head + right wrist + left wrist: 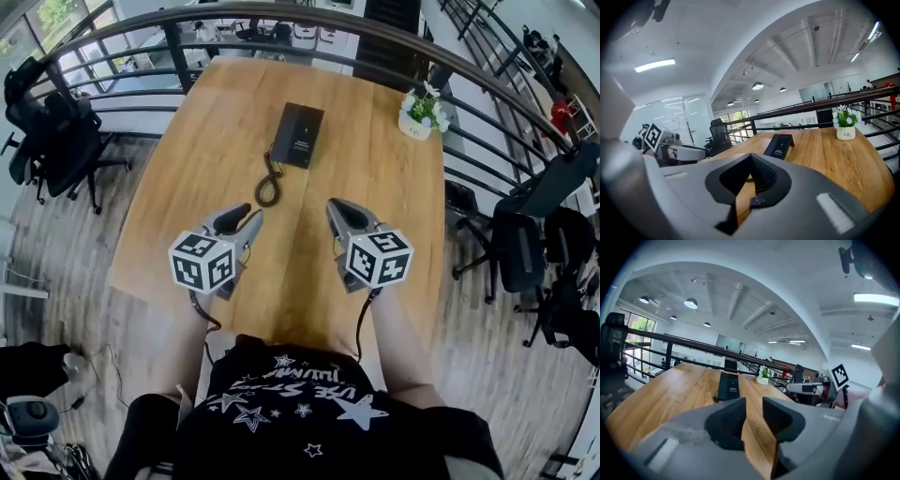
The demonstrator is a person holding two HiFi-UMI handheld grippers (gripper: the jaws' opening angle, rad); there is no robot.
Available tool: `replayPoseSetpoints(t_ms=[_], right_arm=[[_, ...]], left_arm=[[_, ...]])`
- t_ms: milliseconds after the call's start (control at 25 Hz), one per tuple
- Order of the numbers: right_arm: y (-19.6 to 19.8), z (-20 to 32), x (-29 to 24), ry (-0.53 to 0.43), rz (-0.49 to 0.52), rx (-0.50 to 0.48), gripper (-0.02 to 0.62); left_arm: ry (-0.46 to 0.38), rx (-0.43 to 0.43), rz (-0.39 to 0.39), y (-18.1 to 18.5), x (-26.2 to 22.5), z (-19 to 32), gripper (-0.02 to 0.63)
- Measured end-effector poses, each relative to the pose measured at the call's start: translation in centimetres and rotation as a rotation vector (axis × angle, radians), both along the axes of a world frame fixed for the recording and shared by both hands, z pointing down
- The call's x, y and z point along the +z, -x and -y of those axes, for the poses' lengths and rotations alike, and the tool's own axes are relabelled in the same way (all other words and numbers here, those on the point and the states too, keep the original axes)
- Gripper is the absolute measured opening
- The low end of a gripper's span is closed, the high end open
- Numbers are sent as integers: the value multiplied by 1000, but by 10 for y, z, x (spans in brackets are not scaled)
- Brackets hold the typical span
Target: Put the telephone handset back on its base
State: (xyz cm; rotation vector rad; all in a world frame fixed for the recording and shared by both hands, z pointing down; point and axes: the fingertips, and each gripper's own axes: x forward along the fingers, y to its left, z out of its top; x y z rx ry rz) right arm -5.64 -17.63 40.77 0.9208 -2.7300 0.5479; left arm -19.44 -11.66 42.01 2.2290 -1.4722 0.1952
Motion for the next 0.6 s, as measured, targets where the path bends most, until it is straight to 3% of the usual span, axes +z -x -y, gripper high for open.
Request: replayPoseSetpoints(t_ms=[600], right_arm=[[-49, -52, 25, 25, 1, -208, 2]], left_arm=[[51, -175, -10, -77, 28, -69, 3]])
